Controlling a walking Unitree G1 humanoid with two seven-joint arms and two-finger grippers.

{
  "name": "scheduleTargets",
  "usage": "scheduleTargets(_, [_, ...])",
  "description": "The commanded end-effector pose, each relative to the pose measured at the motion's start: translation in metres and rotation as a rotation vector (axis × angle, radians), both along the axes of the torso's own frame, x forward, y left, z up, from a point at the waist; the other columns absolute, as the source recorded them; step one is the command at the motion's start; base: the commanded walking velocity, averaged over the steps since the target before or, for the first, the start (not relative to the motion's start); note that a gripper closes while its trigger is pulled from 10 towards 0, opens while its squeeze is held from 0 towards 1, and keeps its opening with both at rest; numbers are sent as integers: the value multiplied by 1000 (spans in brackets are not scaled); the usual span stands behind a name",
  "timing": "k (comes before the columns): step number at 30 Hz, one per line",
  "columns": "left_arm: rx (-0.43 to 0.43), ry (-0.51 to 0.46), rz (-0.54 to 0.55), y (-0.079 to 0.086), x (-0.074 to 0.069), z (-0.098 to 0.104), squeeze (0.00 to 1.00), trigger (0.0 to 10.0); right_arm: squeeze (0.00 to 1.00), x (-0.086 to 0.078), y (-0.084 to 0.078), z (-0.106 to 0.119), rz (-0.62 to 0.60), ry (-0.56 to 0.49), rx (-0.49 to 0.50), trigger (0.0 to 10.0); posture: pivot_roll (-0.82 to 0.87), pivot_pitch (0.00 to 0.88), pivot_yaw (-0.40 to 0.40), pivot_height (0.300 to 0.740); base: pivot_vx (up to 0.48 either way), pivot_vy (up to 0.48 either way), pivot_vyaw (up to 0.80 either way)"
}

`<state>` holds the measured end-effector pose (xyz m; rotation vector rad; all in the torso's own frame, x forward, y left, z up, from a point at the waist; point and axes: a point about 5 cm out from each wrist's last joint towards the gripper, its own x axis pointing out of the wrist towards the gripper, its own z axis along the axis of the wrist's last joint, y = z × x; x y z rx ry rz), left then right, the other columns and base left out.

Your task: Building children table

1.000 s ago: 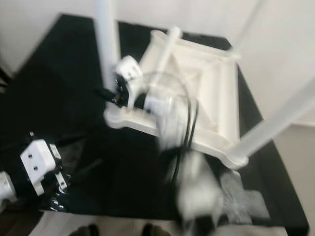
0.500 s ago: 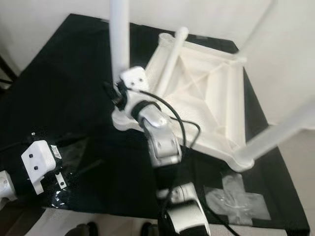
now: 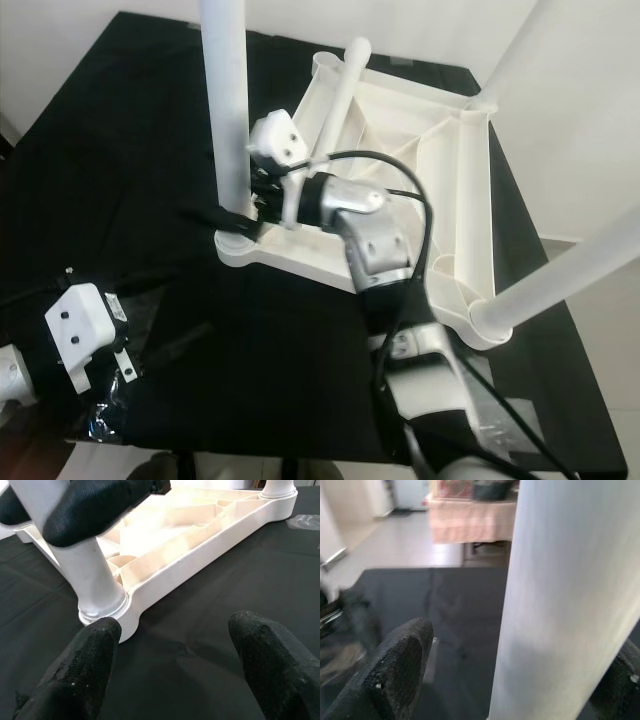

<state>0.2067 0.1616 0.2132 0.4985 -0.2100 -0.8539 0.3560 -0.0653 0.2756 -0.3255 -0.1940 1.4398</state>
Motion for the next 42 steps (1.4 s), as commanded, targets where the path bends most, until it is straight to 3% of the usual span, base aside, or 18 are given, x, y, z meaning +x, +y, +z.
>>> scheduleTargets(1, [4,12,-15,-4,-3,-3,0,10000,0,-2,7,-6,77,10,-36,10000,164,243,-144,740,0,0,0])
scheduleTargets(5, [9,10,-9,-3,-2,-2,0,10000,0,6,9,0,80,43,-24,10000,180,253,-151,740,0,0,0])
scheduleTargets(6, [10,9,-7,-3,-3,-1,0,10000,0,7,9,-1,84,47,-27,0,181,255,-151,740,0,0,0])
scheduleTargets(15, [11,9,-3,-1,-3,-1,0,10000,0,9,6,-1,138,54,-35,0,174,262,-146,740,0,0,0])
scheduleTargets(21, [8,13,-11,-2,-3,-2,0,10000,0,10,-10,-15,91,60,-56,0,162,262,-145,740,0,0,0])
scheduleTargets(22, [6,14,-12,-2,-3,-3,0,10000,0,12,-17,-28,-41,64,-68,0,153,261,-153,740,0,0,0])
scheduleTargets(25, [5,14,-12,-2,-3,-3,0,10000,0,13,-19,-33,-85,64,-72,0,153,261,-153,740,0,0,0])
scheduleTargets(26, [6,14,-11,-2,-3,-3,0,10000,0,14,-16,-45,-234,97,-37,0,149,264,-162,740,0,0,0])
scheduleTargets(27, [7,13,-9,-1,-3,-3,0,10000,0,16,-13,-60,-507,126,37,0,149,262,-159,740,0,0,0])
scheduleTargets(28, [7,13,-9,-1,-3,-3,0,10000,0,16,-13,-60,-507,126,37,0,149,262,-159,740,0,0,0])
scheduleTargets(29, [9,14,-8,0,-2,-3,0,10000,0,-1,-12,-90,-701,134,0,0,145,253,-144,740,0,0,0])
scheduleTargets(31, [9,14,-8,0,-2,-3,0,10000,0,-1,-12,-90,-701,134,0,0,145,253,-144,740,0,0,0])
scheduleTargets(32, [18,10,-10,1,-2,-2,0,10000,0,-18,-10,-106,-825,148,4,0,145,253,-138,740,0,0,0])
scheduleTargets(35, [2,5,-16,-1,0,-2,0,10000,0,-31,0,-108,-808,125,2,0,129,231,-143,740,0,0,0])
scheduleTargets(40, [-3,12,-25,-4,-1,-4,0,10000,0,-24,8,-98,-759,103,7,0,143,221,-158,740,0,0,0])
scheduleTargets(41, [-3,9,-23,-4,-1,-4,0,10000,0,-21,10,-92,-758,93,9,10000,147,211,-156,740,0,0,0])
scheduleTargets(42, [-3,9,-23,-4,-1,-4,0,10000,0,-21,10,-92,-758,93,9,10000,147,211,-156,740,0,0,0])
